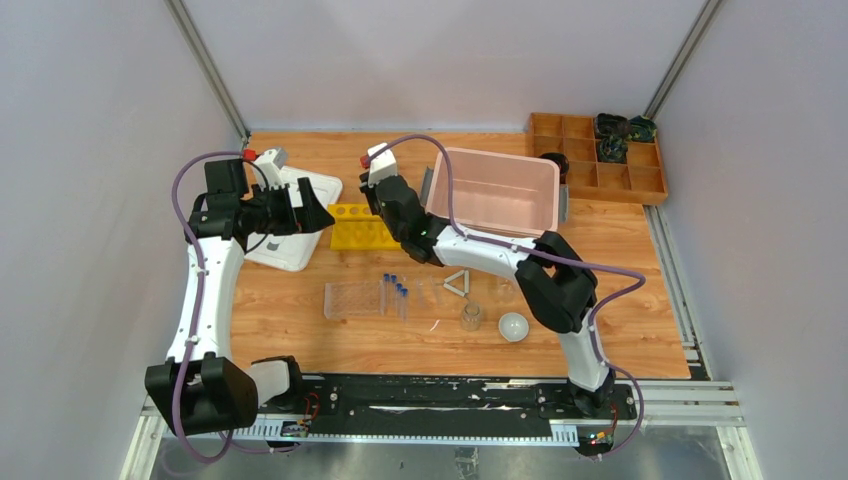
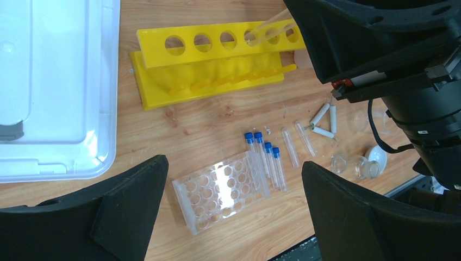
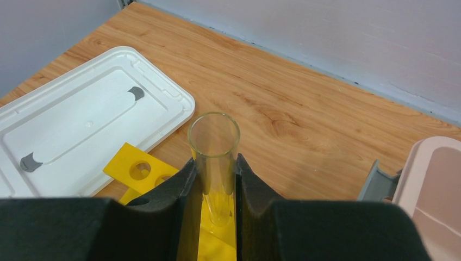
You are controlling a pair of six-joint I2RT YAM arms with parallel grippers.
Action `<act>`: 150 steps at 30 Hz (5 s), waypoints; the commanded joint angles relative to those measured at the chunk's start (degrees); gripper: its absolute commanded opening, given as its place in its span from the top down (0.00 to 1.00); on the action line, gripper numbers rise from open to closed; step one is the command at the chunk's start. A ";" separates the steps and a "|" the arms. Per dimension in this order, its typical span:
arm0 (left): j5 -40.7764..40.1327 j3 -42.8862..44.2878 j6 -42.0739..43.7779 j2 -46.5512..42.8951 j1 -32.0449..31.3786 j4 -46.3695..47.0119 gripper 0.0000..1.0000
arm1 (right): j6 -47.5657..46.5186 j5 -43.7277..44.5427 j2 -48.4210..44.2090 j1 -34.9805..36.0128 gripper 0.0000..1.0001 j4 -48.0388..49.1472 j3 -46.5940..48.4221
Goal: Organize the chemistry lab equipment
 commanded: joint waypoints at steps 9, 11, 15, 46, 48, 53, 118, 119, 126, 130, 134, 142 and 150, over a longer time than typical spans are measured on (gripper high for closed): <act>0.66 1.80 0.42 0.30 0.69 0.91 0.00 | 2.07 0.32 3.30 -0.58 1.00 1.98 -1.40; 0.64 1.83 0.51 0.33 0.72 0.93 0.00 | 2.35 0.30 3.70 -0.58 1.00 2.00 -1.54; 0.70 1.85 0.42 0.48 0.72 1.05 0.00 | 2.56 0.91 4.12 -0.58 1.00 3.12 -2.37; -0.45 3.89 1.04 -2.98 1.07 -2.75 0.00 | 12.36 -1.87 -20.07 0.21 0.42 -10.52 -10.57; -0.56 4.04 1.03 -3.29 1.07 -3.06 0.00 | 16.57 -1.60 -23.33 0.55 0.47 -19.49 -10.62; -1.14 4.18 1.36 -4.40 1.08 -3.74 0.00 | 27.34 -2.82 -28.55 0.65 0.55 -39.57 -12.00; 0.88 5.00 0.68 -8.34 1.07 -4.98 0.00 | 34.13 -14.61 -1.77 2.50 0.87 -53.72 -8.13; 1.02 5.12 0.69 -8.33 1.07 -5.02 0.00 | 34.14 -14.73 -2.26 2.50 0.93 -53.76 -7.93; 3.30 5.17 2.22 -9.13 1.07 -6.00 0.00 | 34.58 -15.08 -10.33 3.03 1.00 -52.90 -5.74; 8.21 4.27 4.47 -9.88 1.07 -6.97 0.01 | 33.41 -14.81 -16.39 4.40 1.00 -48.24 -4.43; 13.87 2.71 6.98 -11.36 1.07 -7.14 0.06 | 32.65 -16.10 -21.05 5.58 1.00 -40.94 -3.41; 24.29 1.14 8.47 -14.02 1.07 -7.05 0.28 | 30.16 -16.04 -24.37 9.04 1.00 -21.74 -3.79; 31.40 1.61 8.48 -15.21 1.07 -7.05 0.50 | 30.91 -16.05 -23.93 11.34 1.00 -11.37 -3.82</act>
